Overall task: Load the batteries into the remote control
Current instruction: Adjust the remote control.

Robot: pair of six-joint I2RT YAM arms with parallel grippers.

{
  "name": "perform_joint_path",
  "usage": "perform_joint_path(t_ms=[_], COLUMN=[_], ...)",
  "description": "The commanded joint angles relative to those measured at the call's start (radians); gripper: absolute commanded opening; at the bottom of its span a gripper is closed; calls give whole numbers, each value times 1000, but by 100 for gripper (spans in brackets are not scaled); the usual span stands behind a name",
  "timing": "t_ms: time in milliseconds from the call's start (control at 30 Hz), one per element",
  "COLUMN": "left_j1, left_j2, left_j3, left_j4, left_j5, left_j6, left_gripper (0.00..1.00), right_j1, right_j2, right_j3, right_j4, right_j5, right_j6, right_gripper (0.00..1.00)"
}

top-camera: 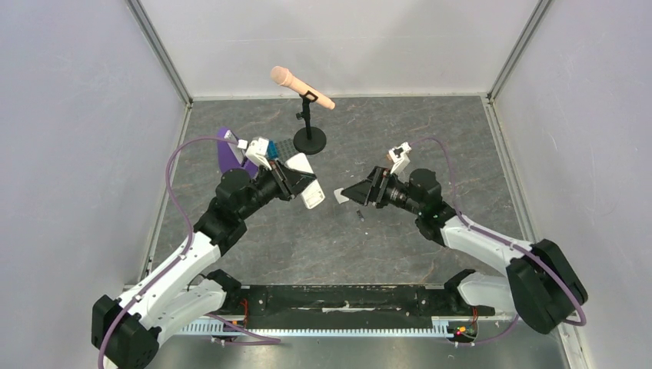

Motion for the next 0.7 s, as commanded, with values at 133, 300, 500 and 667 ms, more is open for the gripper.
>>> perform_joint_path(t_ms=[133, 300, 500, 667], left_j1=[3, 3, 3, 2], left_j2=[-19, -14, -1, -2], left_j3=[67, 88, 97, 83], left_j4=[238, 278, 316, 329], left_j5=[215, 215, 236, 248], left_j6=[-297, -382, -425, -437], left_gripper=[2, 2, 2, 2], right_j1=[109, 183, 213, 218], right_j2=[-68, -29, 48, 78], right_j3=[-27, 37, 55, 83], right_j4=[598, 632, 791, 784], right_j5=[-145, -115, -112, -104], right_j6=[360, 389, 502, 520], right_gripper=[88, 86, 68, 50])
